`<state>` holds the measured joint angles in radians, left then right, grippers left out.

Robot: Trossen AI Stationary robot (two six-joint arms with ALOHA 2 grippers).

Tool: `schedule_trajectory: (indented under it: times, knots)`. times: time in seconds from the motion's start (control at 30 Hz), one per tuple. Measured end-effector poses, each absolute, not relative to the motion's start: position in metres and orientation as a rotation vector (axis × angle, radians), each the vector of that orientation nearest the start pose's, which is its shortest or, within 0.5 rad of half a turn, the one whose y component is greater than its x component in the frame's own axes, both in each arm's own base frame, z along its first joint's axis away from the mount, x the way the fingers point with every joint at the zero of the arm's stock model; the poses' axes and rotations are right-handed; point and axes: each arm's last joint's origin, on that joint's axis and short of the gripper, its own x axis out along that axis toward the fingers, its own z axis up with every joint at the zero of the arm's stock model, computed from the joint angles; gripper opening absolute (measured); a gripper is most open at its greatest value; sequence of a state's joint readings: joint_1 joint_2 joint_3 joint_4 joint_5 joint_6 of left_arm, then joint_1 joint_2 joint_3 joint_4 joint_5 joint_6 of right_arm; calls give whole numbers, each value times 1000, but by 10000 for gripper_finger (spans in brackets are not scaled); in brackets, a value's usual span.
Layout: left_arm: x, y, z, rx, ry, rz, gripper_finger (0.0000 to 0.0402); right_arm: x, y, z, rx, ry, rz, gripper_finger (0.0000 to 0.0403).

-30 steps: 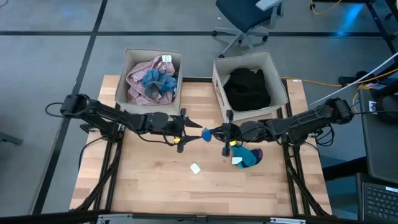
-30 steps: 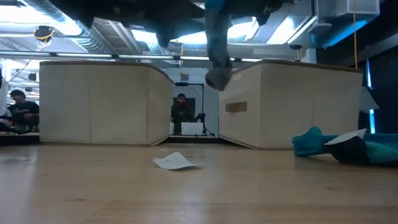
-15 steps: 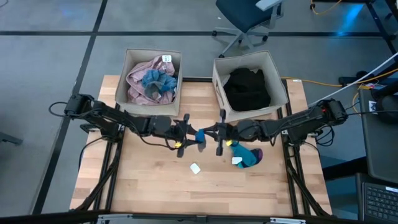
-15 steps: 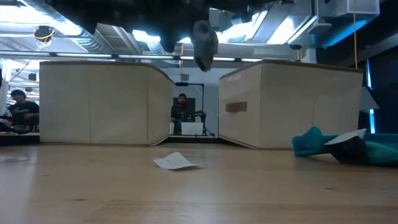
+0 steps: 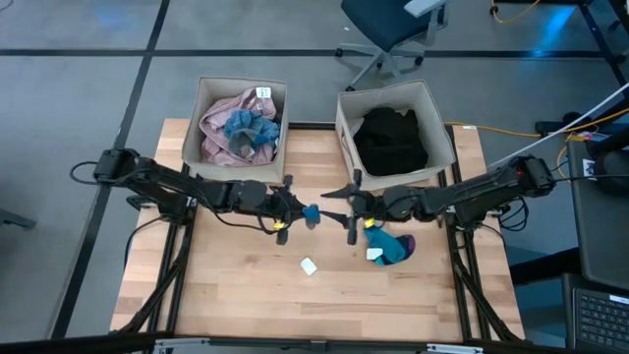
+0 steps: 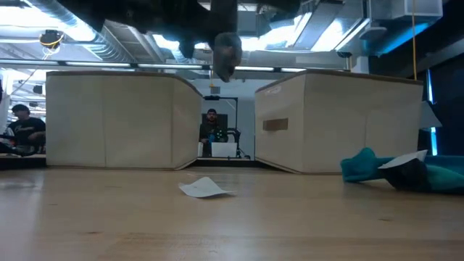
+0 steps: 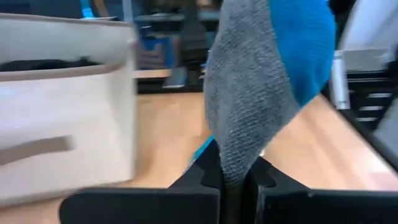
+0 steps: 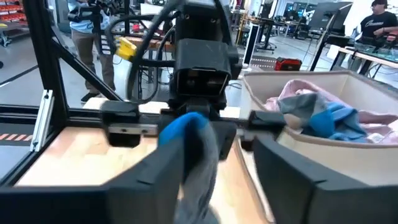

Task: Sort clothes
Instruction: Put the gray sock into the left brown laundry organizer

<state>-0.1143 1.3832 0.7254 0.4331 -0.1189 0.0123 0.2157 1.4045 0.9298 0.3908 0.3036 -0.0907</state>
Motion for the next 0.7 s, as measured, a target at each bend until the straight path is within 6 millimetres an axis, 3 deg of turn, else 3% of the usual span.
schedule_trajectory:
  times: [0.2,0.43,0.7]
  knots:
    - [256,-10,276,105,222,246,11,285,53,313,-126,161,-84,265]
    - [204,33,317,234,149,672,4,276,50,307,-104,268,-136,282]
    - [174,94,316,233,255,1064,17,284,51,295,-120,323,-153,282]
